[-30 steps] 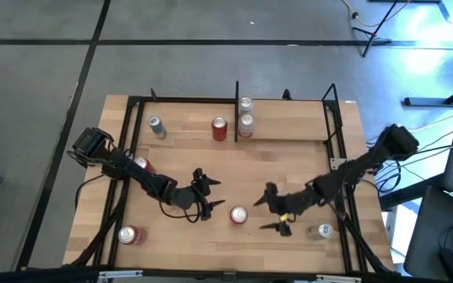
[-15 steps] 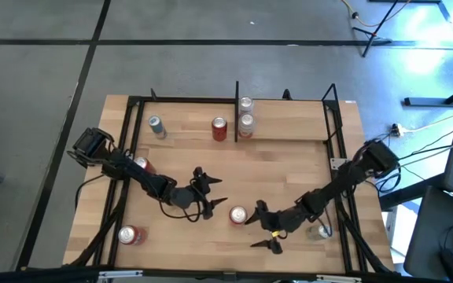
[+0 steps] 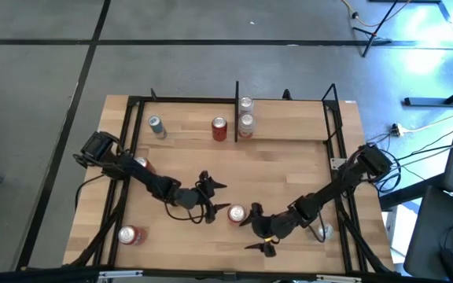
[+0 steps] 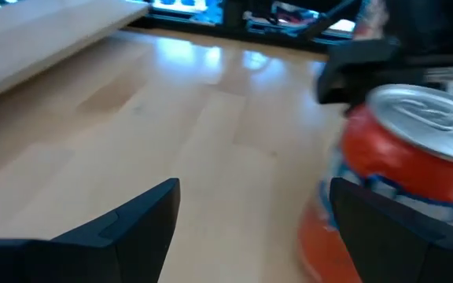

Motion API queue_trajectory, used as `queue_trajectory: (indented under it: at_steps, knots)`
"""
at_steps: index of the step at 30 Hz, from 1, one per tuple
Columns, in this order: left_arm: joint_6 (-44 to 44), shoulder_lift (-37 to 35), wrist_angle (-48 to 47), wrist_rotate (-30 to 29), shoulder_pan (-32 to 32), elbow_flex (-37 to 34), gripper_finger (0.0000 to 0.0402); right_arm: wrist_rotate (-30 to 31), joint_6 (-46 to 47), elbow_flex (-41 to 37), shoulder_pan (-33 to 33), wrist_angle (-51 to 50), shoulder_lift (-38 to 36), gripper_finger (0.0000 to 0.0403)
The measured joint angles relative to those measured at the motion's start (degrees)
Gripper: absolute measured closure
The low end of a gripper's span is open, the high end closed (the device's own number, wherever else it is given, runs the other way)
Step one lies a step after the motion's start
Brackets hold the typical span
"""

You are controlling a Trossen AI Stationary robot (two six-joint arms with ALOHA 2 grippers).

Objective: Place canned beverage on shelf
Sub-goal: Put the right orange soda can on the shelf, then put the right red soda can on the shelf

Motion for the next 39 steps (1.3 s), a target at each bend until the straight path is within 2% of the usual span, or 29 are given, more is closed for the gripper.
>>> queue_trajectory:
  at_steps: [10,17,20,26,29,34,39]
  knots:
    - [-0.6,0.0,0.8,2.0,-1.2,-0.1,0.0087,6.2,0.4,-0.1,0.1,-8.3,-3.0,0.0033]
    - [-1.1,-0.1,0.9,4.5,-2.6,-0.1,0.0087,15.0,1.2,-0.1,-0.8,-11.7,-3.9,0.0033]
    - [-1.1,-0.1,0.9,3.4,-3.0,-0.1,0.0087,15.0,3.1,0.0,-2.3,-13.2,-4.2,0.0033]
    - [-1.1,-0.1,0.7,3.3,-3.4,-0.1,0.0087,10.2,3.5,0.0,-3.6,-14.5,-4.3,0.0033]
    - [-1.2,-0.8,0.0,3.2,-4.6,-0.1,0.0087,10.0,3.7,0.0,-3.5,-16.7,-5.9,0.0033]
    - [-0.6,-5.0,-3.9,1.7,-6.5,0.0,0.0087,10.3,3.8,0.0,-3.5,-20.2,-11.6,0.0033]
    - [-0.7,-6.9,-6.5,0.7,-7.7,0.0,0.0087,14.7,1.5,0.0,-3.5,-15.7,-14.3,0.0033]
